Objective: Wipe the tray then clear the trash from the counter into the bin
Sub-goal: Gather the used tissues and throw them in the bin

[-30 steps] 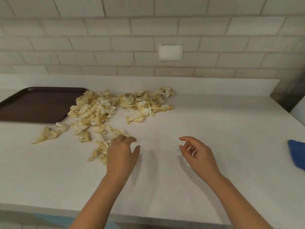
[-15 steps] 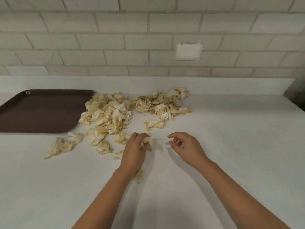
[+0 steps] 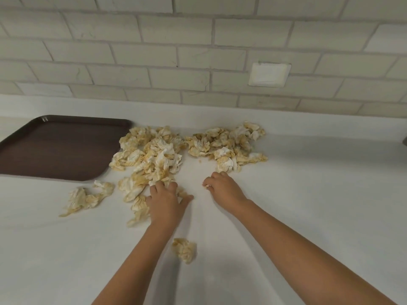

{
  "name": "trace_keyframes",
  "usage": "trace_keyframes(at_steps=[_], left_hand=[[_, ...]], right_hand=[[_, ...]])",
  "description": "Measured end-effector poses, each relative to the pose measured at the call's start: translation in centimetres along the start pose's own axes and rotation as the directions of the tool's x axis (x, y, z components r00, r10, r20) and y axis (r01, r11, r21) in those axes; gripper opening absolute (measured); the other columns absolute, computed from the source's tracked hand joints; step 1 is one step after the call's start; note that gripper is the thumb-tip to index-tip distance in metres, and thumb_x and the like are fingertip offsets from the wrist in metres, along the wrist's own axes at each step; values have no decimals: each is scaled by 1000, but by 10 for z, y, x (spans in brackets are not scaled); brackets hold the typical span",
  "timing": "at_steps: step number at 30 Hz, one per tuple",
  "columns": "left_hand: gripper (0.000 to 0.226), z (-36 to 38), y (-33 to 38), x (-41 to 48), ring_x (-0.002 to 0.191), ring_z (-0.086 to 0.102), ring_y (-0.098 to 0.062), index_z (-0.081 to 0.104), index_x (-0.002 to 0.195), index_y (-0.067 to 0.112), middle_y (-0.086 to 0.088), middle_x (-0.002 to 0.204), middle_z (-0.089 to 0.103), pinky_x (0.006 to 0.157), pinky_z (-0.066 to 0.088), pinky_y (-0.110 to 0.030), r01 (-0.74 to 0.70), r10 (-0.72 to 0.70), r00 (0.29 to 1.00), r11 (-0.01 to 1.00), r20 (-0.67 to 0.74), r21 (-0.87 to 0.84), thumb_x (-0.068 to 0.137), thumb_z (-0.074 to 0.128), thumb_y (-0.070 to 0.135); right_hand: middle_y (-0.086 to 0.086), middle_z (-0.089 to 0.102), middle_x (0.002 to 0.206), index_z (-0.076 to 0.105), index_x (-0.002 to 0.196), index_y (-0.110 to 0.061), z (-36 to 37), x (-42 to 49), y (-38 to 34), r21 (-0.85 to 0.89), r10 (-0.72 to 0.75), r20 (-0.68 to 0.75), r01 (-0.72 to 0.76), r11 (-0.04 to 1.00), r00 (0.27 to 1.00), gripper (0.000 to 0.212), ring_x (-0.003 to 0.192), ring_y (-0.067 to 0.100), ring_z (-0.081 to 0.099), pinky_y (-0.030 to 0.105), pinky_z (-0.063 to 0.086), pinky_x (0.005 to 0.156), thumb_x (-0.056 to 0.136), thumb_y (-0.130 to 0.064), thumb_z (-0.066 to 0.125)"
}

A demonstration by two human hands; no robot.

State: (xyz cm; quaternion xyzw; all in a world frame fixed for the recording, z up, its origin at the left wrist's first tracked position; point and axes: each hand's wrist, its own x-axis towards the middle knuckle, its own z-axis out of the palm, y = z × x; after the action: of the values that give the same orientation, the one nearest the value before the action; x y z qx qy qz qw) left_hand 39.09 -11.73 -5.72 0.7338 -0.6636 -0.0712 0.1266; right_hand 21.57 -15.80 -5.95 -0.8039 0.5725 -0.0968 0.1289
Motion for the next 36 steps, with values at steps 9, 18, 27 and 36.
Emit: trace_keyframes(at_steps=[9,18,27,36], left_hand=[[20,14,5,7,84,53,-36,67,93,6,-14,90,54,63,45,-37,-145,138,989,981,-59,-128,73,71,8],[60,11,14,3,106,50,-23,44,140,15,-3,108,53,82,39,-27,-160,163,987,940,-13,-300,85,65,27],[55,11,10,-10,94,57,-31,45,137,20,-11,112,52,67,48,-35,-194,195,980,980,22,-47,86,62,32],[53,-35,14,-27,91,60,-19,48,135,30,6,117,53,66,46,-28,-163,155,987,938,-49,-305,85,63,36]], right_hand=[[12,56,108,69,109,-10,-73,10,66,288,299,-518,-166,943,802,25,98,24,54,25,41,82,88,-9,56],[10,57,117,63,114,-19,-41,17,138,35,355,-175,-354,934,918,41,110,32,46,41,42,89,85,-48,61],[8,60,97,65,96,-10,-22,-23,110,229,320,-334,-253,940,887,16,89,27,54,29,38,70,80,-13,65],[3,50,118,57,124,-19,-62,-20,65,448,349,-428,-140,883,834,42,96,13,52,19,37,79,83,-14,63]])
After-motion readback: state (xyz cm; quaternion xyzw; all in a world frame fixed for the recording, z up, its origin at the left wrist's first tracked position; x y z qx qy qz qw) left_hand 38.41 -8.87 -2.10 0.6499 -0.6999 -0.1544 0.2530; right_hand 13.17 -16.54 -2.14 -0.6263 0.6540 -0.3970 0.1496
